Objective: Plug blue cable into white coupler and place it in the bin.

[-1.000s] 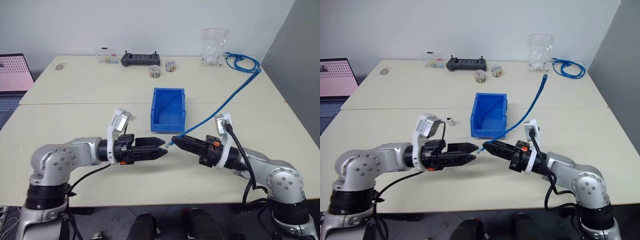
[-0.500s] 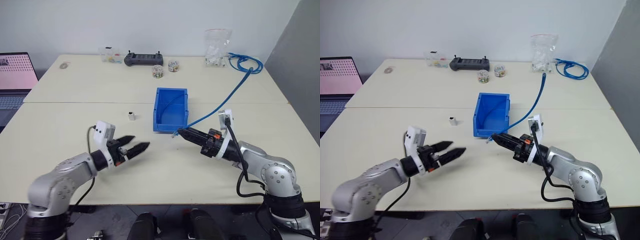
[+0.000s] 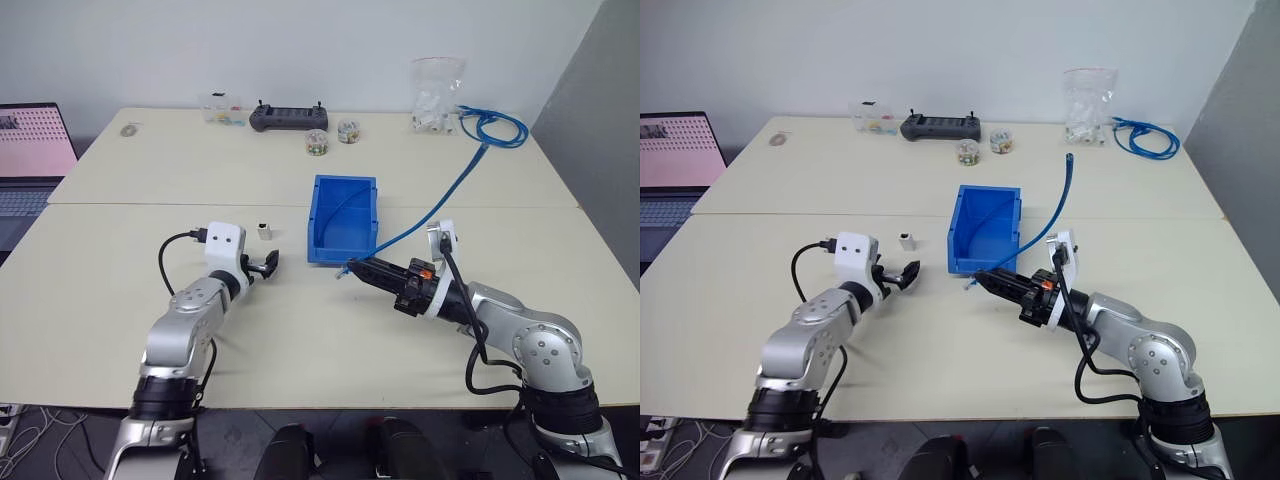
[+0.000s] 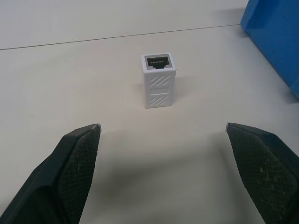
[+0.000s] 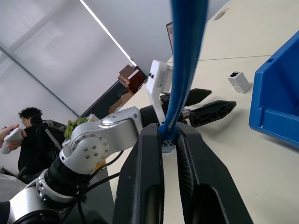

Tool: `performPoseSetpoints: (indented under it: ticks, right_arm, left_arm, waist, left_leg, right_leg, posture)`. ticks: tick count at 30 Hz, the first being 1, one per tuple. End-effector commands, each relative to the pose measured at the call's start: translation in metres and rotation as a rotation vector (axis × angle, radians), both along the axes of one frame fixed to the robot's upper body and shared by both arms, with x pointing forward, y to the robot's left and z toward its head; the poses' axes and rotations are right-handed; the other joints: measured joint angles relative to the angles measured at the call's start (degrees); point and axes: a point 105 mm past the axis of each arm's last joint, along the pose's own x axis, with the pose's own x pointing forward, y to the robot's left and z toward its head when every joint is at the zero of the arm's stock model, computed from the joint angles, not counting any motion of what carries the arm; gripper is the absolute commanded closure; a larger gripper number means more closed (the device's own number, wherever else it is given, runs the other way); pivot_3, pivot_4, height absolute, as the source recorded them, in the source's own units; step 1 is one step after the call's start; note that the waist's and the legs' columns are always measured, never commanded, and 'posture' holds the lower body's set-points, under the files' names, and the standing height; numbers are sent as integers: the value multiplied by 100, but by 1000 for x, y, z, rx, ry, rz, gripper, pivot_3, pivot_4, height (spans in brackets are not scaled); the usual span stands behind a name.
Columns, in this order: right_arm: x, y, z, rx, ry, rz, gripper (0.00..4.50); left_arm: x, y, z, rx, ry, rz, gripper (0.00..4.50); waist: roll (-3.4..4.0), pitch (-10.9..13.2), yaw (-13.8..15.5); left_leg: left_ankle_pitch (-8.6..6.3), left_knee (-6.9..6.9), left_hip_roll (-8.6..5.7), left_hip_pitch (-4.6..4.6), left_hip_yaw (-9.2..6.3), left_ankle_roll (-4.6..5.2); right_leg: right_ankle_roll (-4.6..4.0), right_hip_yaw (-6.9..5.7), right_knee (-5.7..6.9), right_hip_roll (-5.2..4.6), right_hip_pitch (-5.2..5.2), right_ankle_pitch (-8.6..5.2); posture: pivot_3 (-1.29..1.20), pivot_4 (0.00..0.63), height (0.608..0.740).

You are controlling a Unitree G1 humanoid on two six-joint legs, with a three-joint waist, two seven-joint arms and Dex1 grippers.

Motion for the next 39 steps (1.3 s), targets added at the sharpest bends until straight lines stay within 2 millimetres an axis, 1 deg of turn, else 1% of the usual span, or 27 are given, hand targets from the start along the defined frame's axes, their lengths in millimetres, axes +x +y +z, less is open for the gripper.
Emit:
performPoseSetpoints:
  ticks: [1, 10, 16, 17, 19, 20, 21, 23, 24, 26, 27, 28, 30, 34, 37, 39]
  right_arm:
    - [-5, 2, 12, 23, -54, 11, 4390]
    - [-7, 5, 13, 24, -60, 22, 4390]
    - [-9, 7, 12, 17, -65, 31, 4390]
    - [-9, 7, 12, 17, -65, 32, 4390]
    - [-10, 7, 12, 16, -66, 34, 4390]
    - [-10, 7, 12, 16, -67, 34, 4390]
    - [-10, 7, 12, 14, -67, 34, 4390]
    - [-10, 7, 12, 12, -67, 34, 4390]
    - [-10, 7, 12, 11, -67, 33, 4390]
    - [-10, 6, 12, 9, -68, 32, 4390]
    - [-11, 6, 12, 9, -68, 32, 4390]
    - [-11, 6, 12, 8, -68, 32, 4390]
    - [-11, 6, 12, 6, -68, 32, 4390]
    - [-12, 5, 10, -4, -69, 34, 4390]
    - [-15, 2, 8, -20, -69, 35, 4390]
    - [-17, -2, 6, -41, -72, 31, 4390]
  left_arm:
    - [13, -5, 10, 10, -48, 13, 0]
    - [34, -12, 8, 11, -53, 46, 0]
    - [43, -16, 9, 6, -60, 48, 0]
    - [44, -15, 10, 6, -61, 50, 360]
    - [46, -14, 10, 5, -61, 55, 600]
    - [46, -13, 9, 4, -61, 58, 918]
    - [47, -12, 9, 3, -61, 62, 1142]
    - [47, -11, 8, 5, -60, 66, 1522]
    - [47, -10, 8, 7, -60, 68, 1624]
    - [47, -10, 7, 9, -59, 69, 2057]
    - [47, -10, 7, 10, -59, 69, 2344]
    - [47, -10, 7, 10, -59, 67, 2460]
    - [47, -10, 6, 9, -59, 60, 2962]
    - [42, -9, 5, 17, -57, 24, 3665]
    - [32, -7, 5, 67, -63, -54, 3706]
    - [22, -6, 4, 85, -57, -120, 3706]
  waist:
    - [0, 0, 2]
    - [-1, 0, 8]
    - [-1, 0, 16]
    - [-1, 0, 16]
    - [-1, 0, 16]
    - [-1, 0, 16]
    - [-1, 0, 15]
    - [-1, 0, 15]
    - [-1, 0, 15]
    - [-1, 0, 14]
    - [-1, 0, 14]
    - [-1, 0, 14]
    - [-1, 0, 14]
    - [-1, 0, 14]
    - [-1, 0, -13]
    - [-1, 0, -26]
  left_leg:
    - [0, 0, 0, 0, -1, 0]
    - [0, 1, -1, 0, -2, 0]
    - [0, 1, -2, -1, -1, 0]
    - [0, 1, -2, -1, -2, 0]
    - [0, 1, -2, -1, -2, 0]
    - [0, 2, -2, -1, -2, 0]
    - [0, 2, -2, -1, -2, 0]
    - [0, 2, -2, 0, -1, 0]
    - [0, 2, -2, -1, -3, 0]
    - [0, 2, -2, 0, -1, 0]
    - [0, 2, -2, 0, -2, 0]
    - [0, 2, -1, 0, -2, 0]
    - [0, 2, -1, 0, -2, -1]
    - [0, 2, -2, 0, -3, -1]
    - [0, 1, -1, 1, -1, -1]
    - [0, 0, 0, 1, -2, -1]
  right_leg:
    - [0, -1, 0, 0, 0, 0]
    - [2, -4, 3, 0, 0, 2]
    - [3, -4, 3, 0, 0, 2]
    - [3, -4, 3, 0, 0, 2]
    - [3, -5, 3, 0, 0, 2]
    - [4, -5, 3, 0, 0, 3]
    - [4, -5, 4, 0, 0, 3]
    - [4, -5, 4, 0, 0, 3]
    - [4, -5, 4, 0, 0, 3]
    - [4, -4, 4, 0, 0, 3]
    - [4, -4, 4, 0, 0, 3]
    - [4, -5, 5, 0, 0, 3]
    - [4, -5, 5, 0, 0, 3]
    - [4, -5, 5, -1, 0, 3]
    - [4, -3, 5, 0, 0, 3]
    - [4, -3, 5, -1, 0, 3]
  posture:
    - [0, 150, 740]
    - [0, 150, 740]
    - [0, 150, 740]
    - [0, 150, 740]
    - [0, 150, 740]
    - [0, 150, 740]
    - [0, 150, 740]
    - [0, 150, 740]
    - [0, 150, 740]
    - [0, 150, 740]
    - [0, 150, 740]
    - [0, 150, 740]
    - [0, 150, 740]
    - [0, 150, 740]
    - [0, 150, 740]
    - [0, 150, 740]
